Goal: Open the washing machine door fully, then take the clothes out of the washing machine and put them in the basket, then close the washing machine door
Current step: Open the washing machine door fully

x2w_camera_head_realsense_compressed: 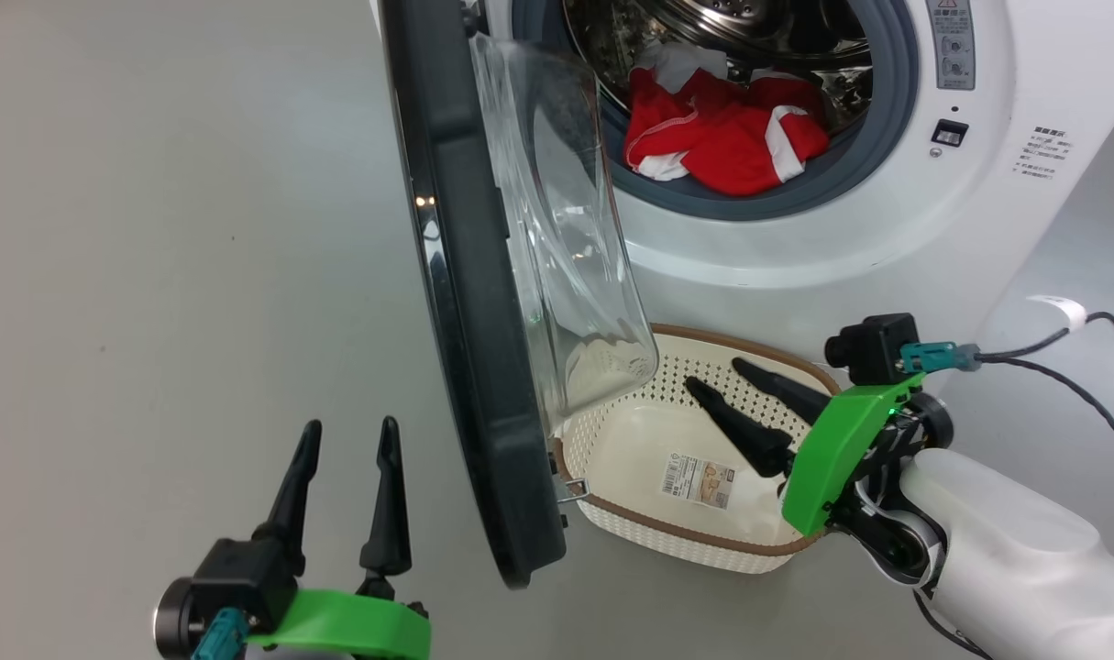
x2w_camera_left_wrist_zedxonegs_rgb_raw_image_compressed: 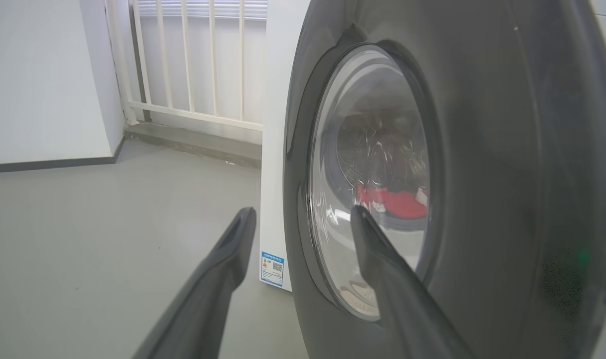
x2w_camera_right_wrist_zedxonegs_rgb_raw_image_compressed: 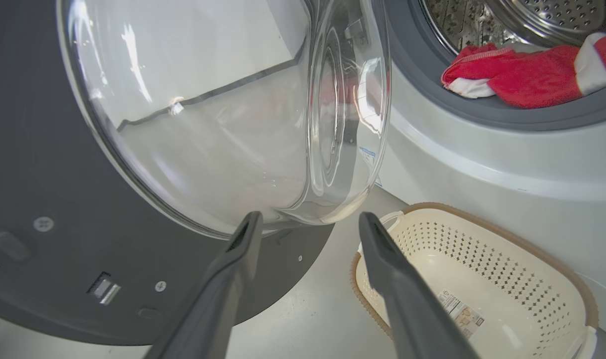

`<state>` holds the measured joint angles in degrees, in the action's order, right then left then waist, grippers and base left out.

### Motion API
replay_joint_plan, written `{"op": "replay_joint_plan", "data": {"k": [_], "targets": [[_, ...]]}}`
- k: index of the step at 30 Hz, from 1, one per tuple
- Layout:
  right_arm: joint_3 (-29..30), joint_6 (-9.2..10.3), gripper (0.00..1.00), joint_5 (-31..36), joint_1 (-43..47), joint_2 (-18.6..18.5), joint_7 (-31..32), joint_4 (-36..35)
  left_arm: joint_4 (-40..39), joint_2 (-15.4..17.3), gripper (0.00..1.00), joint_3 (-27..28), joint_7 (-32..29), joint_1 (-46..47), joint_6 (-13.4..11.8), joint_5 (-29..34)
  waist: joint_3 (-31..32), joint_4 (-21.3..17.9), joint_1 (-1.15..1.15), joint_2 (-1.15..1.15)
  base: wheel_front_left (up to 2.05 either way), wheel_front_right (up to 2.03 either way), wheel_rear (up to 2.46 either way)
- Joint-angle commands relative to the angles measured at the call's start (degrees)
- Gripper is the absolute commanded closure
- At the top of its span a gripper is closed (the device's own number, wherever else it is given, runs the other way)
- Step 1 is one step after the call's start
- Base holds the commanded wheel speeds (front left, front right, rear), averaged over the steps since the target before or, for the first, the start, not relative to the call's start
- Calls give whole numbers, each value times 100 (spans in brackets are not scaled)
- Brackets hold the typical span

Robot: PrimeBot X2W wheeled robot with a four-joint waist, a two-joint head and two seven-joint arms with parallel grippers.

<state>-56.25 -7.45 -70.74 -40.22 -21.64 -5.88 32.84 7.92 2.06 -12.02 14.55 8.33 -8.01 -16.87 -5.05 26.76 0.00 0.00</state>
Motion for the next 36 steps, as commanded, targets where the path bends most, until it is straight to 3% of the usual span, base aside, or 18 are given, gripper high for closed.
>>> {"op": "replay_joint_plan", "data": {"k": [1, 9, 16, 22, 27, 36], "targets": [[52, -3, 0, 251, 48, 18, -260, 20, -157, 82, 0, 223, 45, -14, 21, 48, 16, -27, 0, 0, 0, 0, 0], [704, -3, 0, 1755, 223, 290, -886, 585, -237, 82, 0, 276, 45, -107, 30, 147, -8, -112, 0, 0, 0, 0, 0], [2861, -3, 0, 3904, 1010, 870, -909, -8, -295, 82, 0, 264, 45, -119, 29, 172, -43, -154, 0, 0, 0, 0, 0], [4062, -3, 0, 5452, 1914, 1516, -910, -750, -317, 82, 0, 205, 45, -102, 18, 152, -51, -111, 0, 0, 0, 0, 0], [4530, -3, 0, 5953, 2399, 1790, -911, -1434, -349, 82, 0, 172, 45, -98, -20, 132, -90, -78, 0, 0, 0, 0, 0], [4679, -3, 0, 6365, 2799, 1871, -911, -1958, -361, 82, 0, 78, 45, -78, -81, 77, -158, -41, 0, 0, 0, 0, 0]]}}
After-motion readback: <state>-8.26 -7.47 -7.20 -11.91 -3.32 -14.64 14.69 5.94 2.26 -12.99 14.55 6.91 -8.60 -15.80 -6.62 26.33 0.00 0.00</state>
